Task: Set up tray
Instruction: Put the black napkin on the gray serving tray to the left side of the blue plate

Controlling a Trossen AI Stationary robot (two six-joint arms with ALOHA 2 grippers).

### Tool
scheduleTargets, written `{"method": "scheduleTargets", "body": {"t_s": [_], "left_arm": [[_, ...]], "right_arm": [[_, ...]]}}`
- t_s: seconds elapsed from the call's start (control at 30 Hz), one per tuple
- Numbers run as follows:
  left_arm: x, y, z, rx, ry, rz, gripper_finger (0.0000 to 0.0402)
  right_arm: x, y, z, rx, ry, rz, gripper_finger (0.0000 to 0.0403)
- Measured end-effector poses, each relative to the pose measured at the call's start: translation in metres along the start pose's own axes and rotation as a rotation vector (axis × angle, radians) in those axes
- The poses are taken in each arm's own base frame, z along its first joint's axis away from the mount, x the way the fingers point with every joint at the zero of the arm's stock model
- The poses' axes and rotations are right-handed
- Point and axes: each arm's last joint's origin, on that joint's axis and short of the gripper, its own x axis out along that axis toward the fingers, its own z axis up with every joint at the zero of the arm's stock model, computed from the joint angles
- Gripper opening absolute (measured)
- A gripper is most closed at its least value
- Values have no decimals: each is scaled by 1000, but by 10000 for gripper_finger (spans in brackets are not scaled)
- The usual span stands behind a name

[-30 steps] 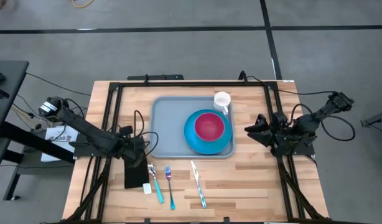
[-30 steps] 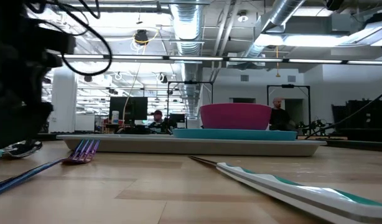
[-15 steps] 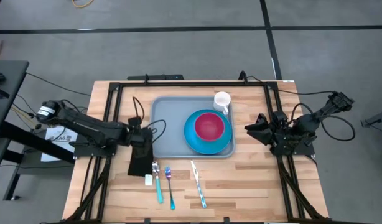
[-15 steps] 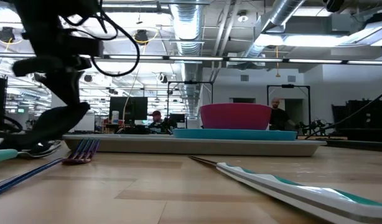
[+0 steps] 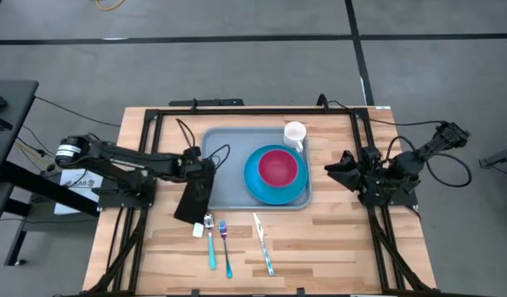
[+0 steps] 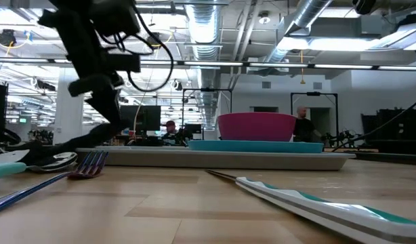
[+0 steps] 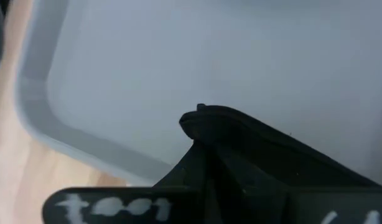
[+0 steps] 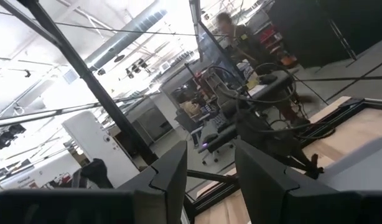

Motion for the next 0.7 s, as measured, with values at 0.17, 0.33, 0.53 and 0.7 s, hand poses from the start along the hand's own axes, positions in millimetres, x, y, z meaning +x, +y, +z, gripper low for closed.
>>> {"method": "scheduleTargets", "body": {"t_s": [0.17, 0.33, 0.53, 0.7], "left_arm": [[16, 10, 21, 8, 41, 31, 0], [33, 24, 51, 42, 52, 28, 0], [59, 44, 80, 4, 86, 36, 0], [80, 61, 92, -43, 130, 54, 0]], "right_arm": [[0, -1, 0, 0, -11, -22, 127], [0, -1, 0, 0, -15, -29, 127], [0, -1, 1, 0, -21, -43, 127], [0, -1, 1, 0, -22, -43, 127]]}}
